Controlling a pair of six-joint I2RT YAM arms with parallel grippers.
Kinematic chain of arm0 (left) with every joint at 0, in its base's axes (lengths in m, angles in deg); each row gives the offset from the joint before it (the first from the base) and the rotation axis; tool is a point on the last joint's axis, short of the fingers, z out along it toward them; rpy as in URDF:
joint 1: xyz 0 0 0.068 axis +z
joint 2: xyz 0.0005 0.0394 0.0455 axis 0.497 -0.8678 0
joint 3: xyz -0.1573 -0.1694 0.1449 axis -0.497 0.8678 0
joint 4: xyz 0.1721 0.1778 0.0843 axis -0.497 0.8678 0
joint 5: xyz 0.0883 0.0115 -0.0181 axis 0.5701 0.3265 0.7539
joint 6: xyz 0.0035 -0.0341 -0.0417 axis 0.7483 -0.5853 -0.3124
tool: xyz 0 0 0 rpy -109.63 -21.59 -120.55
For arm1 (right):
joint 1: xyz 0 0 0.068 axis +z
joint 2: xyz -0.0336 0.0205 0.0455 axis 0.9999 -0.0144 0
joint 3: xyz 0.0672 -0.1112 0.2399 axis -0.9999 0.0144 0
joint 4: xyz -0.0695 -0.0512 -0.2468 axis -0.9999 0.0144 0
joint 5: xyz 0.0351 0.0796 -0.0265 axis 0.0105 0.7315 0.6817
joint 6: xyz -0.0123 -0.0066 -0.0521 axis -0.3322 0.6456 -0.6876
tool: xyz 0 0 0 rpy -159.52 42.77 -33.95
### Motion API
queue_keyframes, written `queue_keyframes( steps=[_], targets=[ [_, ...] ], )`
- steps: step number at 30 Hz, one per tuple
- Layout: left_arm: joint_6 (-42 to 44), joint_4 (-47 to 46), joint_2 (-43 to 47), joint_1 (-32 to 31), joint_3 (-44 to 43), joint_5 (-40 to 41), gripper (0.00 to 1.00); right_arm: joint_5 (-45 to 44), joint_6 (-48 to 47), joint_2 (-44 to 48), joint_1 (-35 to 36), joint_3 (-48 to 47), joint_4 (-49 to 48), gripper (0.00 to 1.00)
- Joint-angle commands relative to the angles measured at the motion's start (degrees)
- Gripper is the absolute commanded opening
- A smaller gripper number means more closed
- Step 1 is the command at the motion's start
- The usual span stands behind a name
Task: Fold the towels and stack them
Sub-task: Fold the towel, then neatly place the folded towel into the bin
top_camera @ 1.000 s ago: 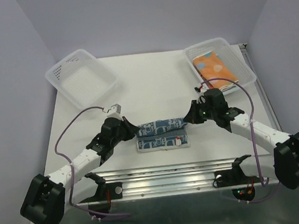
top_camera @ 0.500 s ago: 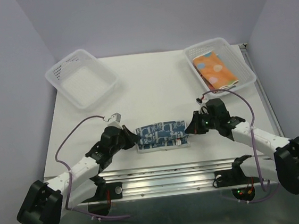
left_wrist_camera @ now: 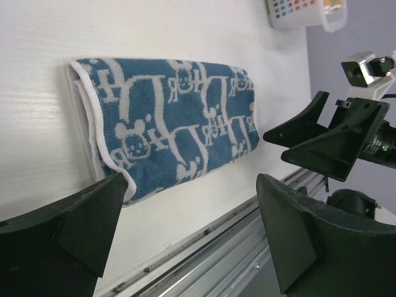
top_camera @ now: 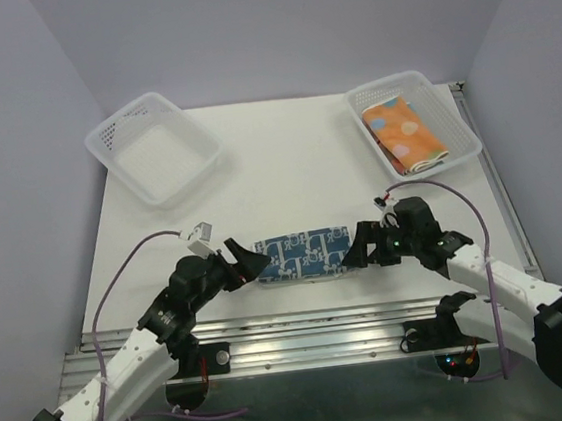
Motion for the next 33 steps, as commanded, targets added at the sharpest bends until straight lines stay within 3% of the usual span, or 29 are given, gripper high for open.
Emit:
queue_keyframes(
  steps=[1, 9, 13, 22, 27, 33],
  targets=[
    [-1.57, 4.89, 5.07, -0.29, -0.07, 3.11, 0.99, -3.96, -0.2, 3.82, 0.45, -0.61, 2.21, 1.0],
    [0.18, 6.21, -3.61, -0.29, -4.46, 8.65, 0.99, -18.12, -0.21, -5.13, 2.64, -10.02, 5.48, 1.0],
    [1.15, 5.86, -9.49, -0.29, -6.22, 9.97, 0.99, -23.82, 0.59, -12.06, 7.2, -13.44, 4.42, 0.93],
    [0.98, 5.68, -8.55, -0.29, -4.99, 10.41, 0.99, -36.31, 4.97, -24.03, 15.47, -17.58, 6.44, 0.55],
    [0.36, 6.12, -5.21, -0.29, -3.76, 10.76, 0.99, -42.12, 7.97, -27.91, 17.32, -18.29, 9.17, 0.49],
    [0.53, 8.23, -3.09, -0.29, -3.93, 11.64, 0.99, -43.09, 7.97, -29.93, 18.56, -17.41, 8.29, 0.24]
  ],
)
